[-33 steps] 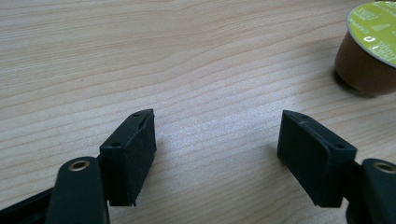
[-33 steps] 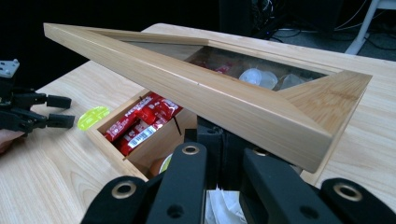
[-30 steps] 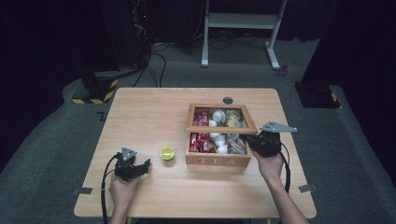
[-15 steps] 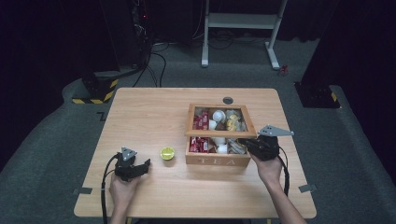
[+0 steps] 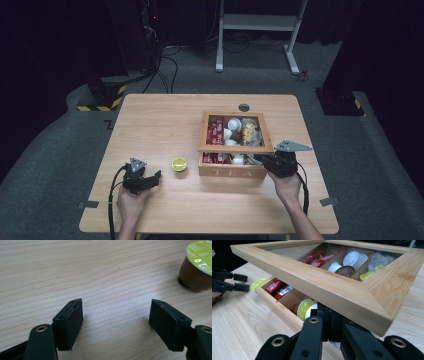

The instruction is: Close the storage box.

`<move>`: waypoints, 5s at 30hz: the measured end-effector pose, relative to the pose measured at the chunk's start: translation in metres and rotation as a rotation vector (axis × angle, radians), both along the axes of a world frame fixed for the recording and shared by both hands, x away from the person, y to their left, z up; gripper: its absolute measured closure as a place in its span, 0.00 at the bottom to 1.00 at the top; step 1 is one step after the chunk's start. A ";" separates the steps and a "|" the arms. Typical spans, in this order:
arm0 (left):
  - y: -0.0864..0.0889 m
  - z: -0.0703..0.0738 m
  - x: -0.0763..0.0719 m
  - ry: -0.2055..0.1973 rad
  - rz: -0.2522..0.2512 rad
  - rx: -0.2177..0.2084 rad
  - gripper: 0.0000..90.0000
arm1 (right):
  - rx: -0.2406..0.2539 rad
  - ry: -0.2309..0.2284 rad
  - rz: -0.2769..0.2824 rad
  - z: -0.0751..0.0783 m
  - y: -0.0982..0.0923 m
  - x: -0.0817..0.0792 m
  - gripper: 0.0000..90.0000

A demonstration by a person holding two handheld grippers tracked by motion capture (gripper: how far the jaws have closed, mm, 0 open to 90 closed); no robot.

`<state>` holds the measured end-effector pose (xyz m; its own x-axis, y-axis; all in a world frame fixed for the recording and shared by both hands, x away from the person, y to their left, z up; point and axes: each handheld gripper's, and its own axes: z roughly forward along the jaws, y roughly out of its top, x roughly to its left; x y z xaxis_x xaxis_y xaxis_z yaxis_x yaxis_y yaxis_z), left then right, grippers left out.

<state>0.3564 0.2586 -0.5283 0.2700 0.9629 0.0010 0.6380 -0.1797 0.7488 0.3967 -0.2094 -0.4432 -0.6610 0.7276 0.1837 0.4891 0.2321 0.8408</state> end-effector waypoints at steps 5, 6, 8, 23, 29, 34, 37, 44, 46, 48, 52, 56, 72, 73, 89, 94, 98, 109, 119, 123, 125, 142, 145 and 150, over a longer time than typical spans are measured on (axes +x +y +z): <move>0.000 0.000 0.000 0.004 0.007 -0.003 0.29 | 0.003 0.008 0.002 -0.004 -0.001 -0.003 0.99; 0.000 0.000 0.000 0.004 0.006 -0.002 0.29 | 0.006 0.007 0.004 -0.005 -0.001 -0.004 0.99; 0.000 0.000 0.000 0.003 0.004 -0.001 0.29 | 0.005 0.015 0.003 -0.007 -0.001 -0.005 0.99; 0.000 0.000 0.000 0.003 0.002 0.001 0.29 | -0.012 0.036 0.014 -0.017 -0.004 -0.011 0.99; 0.000 0.000 0.000 0.003 0.002 0.002 0.29 | -0.010 0.051 0.017 -0.021 -0.004 -0.015 0.99; 0.000 0.000 0.000 0.003 0.002 0.003 0.29 | -0.003 0.052 0.019 -0.023 -0.005 -0.017 0.98; 0.000 0.000 0.000 0.003 0.002 0.003 0.29 | -0.002 0.051 0.022 -0.023 -0.005 -0.018 0.98; 0.000 0.000 0.000 0.003 0.002 0.004 0.29 | -0.006 0.060 0.025 -0.028 -0.006 -0.021 0.99; 0.000 0.000 0.000 0.003 0.002 0.003 0.29 | -0.007 0.063 0.027 -0.029 -0.005 -0.022 0.99; 0.000 0.000 0.000 0.004 0.002 0.005 0.28 | -0.017 0.062 0.027 -0.029 -0.005 -0.022 0.99; 0.000 0.000 0.000 0.004 0.002 0.004 0.28 | -0.021 0.071 0.031 -0.030 -0.005 -0.023 0.99; 0.000 0.000 0.000 0.004 0.003 0.004 0.28 | -0.031 0.078 0.036 -0.031 -0.005 -0.024 0.98; -0.001 0.000 0.000 0.007 0.004 0.003 0.28 | -0.026 0.083 0.060 -0.028 -0.003 -0.029 0.91; -0.001 0.000 0.000 0.007 0.004 0.003 0.28 | -0.023 0.070 0.062 -0.025 -0.003 -0.029 0.90; -0.001 0.000 0.000 0.007 0.002 0.002 0.28 | 0.032 0.006 -0.015 -0.006 -0.019 -0.027 0.60; -0.001 0.000 0.000 0.007 0.002 0.000 0.28 | 0.030 -0.005 -0.042 -0.004 -0.024 -0.025 0.58; -0.001 0.000 0.000 0.007 0.002 -0.001 0.29 | 0.032 -0.014 -0.066 -0.005 -0.027 -0.022 0.57; -0.001 0.000 0.000 0.007 0.002 0.000 0.29 | 0.043 -0.008 -0.138 -0.004 -0.049 -0.019 0.59; -0.001 0.000 0.000 0.007 0.002 0.001 0.28 | 0.041 0.008 -0.202 -0.008 -0.069 -0.017 0.61; -0.001 0.000 0.000 0.007 0.003 0.002 0.28 | 0.035 0.014 -0.228 -0.011 -0.075 -0.015 0.62; -0.001 0.000 0.000 0.007 0.002 0.002 0.28 | 0.010 -0.012 -0.257 -0.012 -0.077 -0.017 0.63; -0.001 0.000 0.000 0.006 0.003 0.002 0.28 | -0.061 0.011 -0.343 -0.032 -0.090 -0.012 0.64; -0.001 0.000 0.000 0.006 0.003 0.003 0.28 | -0.080 0.018 -0.349 -0.037 -0.089 -0.011 0.64; -0.001 0.000 0.000 0.006 0.003 0.002 0.28 | -0.119 0.028 -0.358 -0.044 -0.087 -0.008 0.63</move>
